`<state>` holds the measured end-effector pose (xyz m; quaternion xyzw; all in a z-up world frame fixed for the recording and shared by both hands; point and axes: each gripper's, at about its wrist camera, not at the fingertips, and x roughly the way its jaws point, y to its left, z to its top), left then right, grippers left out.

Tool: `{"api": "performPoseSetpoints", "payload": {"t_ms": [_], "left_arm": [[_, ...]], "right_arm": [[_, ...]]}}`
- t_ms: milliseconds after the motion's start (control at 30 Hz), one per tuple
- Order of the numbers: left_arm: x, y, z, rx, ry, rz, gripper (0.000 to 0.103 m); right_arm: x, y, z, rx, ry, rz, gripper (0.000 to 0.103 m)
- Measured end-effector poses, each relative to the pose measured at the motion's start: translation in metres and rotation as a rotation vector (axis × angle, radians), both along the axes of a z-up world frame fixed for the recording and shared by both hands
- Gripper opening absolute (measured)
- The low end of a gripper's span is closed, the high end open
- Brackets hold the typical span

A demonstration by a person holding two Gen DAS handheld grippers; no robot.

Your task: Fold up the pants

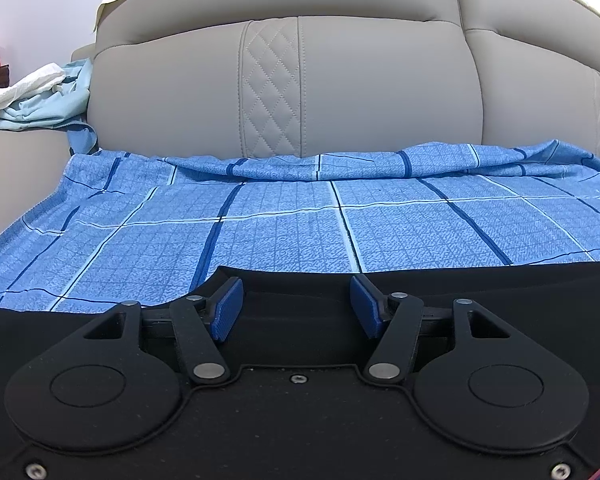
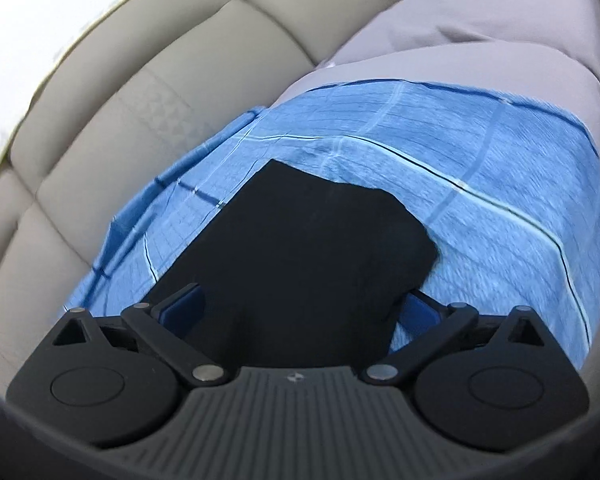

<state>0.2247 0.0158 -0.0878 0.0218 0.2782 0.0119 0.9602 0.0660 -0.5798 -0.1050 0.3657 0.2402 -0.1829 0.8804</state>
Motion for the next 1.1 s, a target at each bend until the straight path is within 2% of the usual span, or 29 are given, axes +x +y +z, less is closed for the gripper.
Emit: {"api": "performPoseSetpoints", "payload": {"t_ms": [233,567,667,733,767,867,933,1033,1100], "left_arm": [[0.0,-0.001,0.0,0.004,0.0,0.004,0.059],[0.001,-0.001,0.0,0.0,0.001,0.005,0.06],[0.001,0.001,0.0,-0.01,0.002,0.005,0.06],[0.001,0.002,0.0,-0.018,0.003,0.005,0.06],[0.001,0.003,0.0,-0.021,0.004,0.005,0.06],[0.001,0.002,0.001,-0.02,0.005,0.008,0.06],[0.001,0.0,0.003,-0.011,0.011,0.022,0.06],[-0.006,0.0,0.016,0.032,0.041,-0.013,0.067],[-0.018,0.013,0.028,0.006,0.027,-0.012,0.068]], "right_arm": [[0.031,0.005,0.005,-0.119,0.052,0.063,0.102],[0.06,0.031,0.005,-0.367,0.149,0.141,0.101],[0.059,0.035,0.008,-0.369,0.124,0.13,0.09],[0.057,0.034,0.01,-0.347,0.093,0.102,0.075],[0.057,0.033,0.01,-0.341,0.085,0.087,0.072],[0.059,0.032,0.01,-0.346,0.088,0.038,0.053],[0.062,0.03,0.013,-0.354,0.134,-0.002,0.02],[0.061,0.021,0.022,-0.296,0.174,-0.031,0.013],[0.063,0.026,0.03,-0.34,0.198,-0.027,0.013]]}}
